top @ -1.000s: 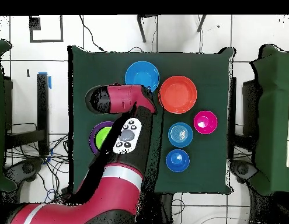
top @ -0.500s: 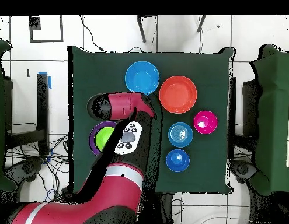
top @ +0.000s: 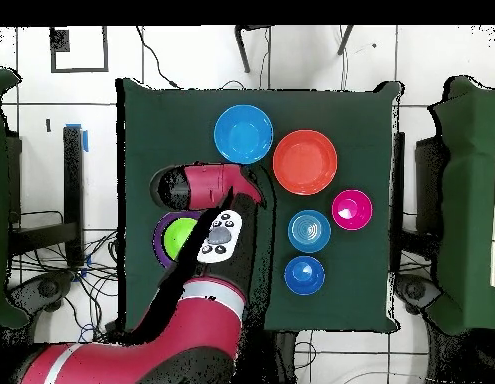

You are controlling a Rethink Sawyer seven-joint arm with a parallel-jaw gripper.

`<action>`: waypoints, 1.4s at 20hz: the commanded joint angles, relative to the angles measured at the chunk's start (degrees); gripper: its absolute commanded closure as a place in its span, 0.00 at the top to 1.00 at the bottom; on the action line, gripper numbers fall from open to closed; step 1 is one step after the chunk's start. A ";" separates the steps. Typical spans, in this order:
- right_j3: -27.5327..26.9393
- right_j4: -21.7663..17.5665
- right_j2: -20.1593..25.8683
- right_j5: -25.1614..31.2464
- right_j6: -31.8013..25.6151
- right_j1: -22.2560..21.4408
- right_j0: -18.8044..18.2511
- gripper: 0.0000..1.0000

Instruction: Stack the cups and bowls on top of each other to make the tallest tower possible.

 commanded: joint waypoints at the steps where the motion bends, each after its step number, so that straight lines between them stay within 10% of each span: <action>1: 2.03 -4.23 7.50 -4.15 -1.83 5.19 -1.22 1.00; 21: 4.53 -1.56 9.76 -3.62 -0.31 4.37 -2.09 1.00; 22: 4.79 -1.86 10.31 -4.28 -0.62 4.15 -2.38 0.00; 28: 5.25 -0.29 11.18 -2.03 0.12 2.09 -3.20 0.00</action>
